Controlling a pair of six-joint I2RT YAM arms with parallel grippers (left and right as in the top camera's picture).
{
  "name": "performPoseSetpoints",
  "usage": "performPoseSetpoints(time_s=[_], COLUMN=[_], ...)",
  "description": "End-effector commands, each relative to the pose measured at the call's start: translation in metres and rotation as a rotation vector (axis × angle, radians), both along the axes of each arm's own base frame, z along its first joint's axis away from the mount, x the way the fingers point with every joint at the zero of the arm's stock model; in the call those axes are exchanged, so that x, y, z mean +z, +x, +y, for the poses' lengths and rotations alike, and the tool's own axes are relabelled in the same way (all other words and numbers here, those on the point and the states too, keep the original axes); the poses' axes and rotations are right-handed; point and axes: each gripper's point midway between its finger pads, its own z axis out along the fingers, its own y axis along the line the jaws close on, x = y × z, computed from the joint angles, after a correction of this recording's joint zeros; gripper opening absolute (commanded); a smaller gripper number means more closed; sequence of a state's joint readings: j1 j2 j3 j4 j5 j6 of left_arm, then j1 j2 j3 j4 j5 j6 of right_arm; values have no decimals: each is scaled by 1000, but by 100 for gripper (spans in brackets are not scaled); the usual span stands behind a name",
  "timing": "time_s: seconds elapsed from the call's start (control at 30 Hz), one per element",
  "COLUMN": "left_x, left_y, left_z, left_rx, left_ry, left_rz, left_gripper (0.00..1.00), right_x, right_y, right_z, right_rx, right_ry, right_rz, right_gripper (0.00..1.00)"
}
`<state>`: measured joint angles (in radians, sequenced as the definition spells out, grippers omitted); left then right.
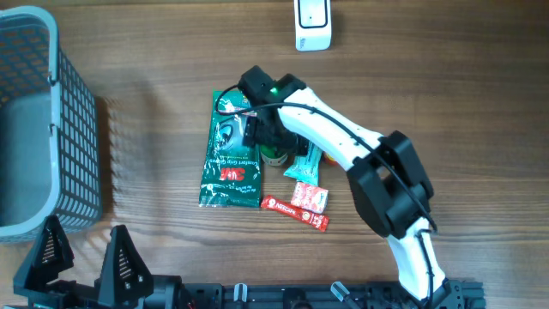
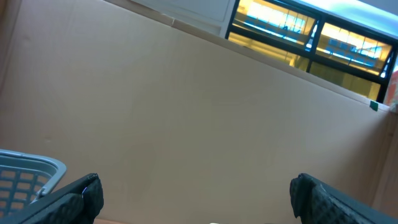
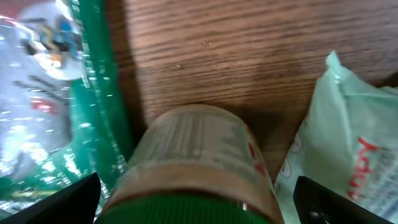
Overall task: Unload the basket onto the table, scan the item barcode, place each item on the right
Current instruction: 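Reach the right gripper to the green-capped jar and grasp it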
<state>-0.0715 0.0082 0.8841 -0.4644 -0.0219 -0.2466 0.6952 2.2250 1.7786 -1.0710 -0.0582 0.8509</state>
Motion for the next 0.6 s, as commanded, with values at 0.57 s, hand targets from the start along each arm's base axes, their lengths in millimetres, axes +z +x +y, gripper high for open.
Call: performPoseSetpoints(time_s=[0.57], left_x=[-4], left_y=[1], left_z=[-4], left_rx=[-53], left_ry=[-11], left_rz=[13], left_gripper=[100], right_x=[138], right_y=[-44], right_z=[17], right_rx=[74], right_ry=[444], right_rz=[187], right_gripper=[66])
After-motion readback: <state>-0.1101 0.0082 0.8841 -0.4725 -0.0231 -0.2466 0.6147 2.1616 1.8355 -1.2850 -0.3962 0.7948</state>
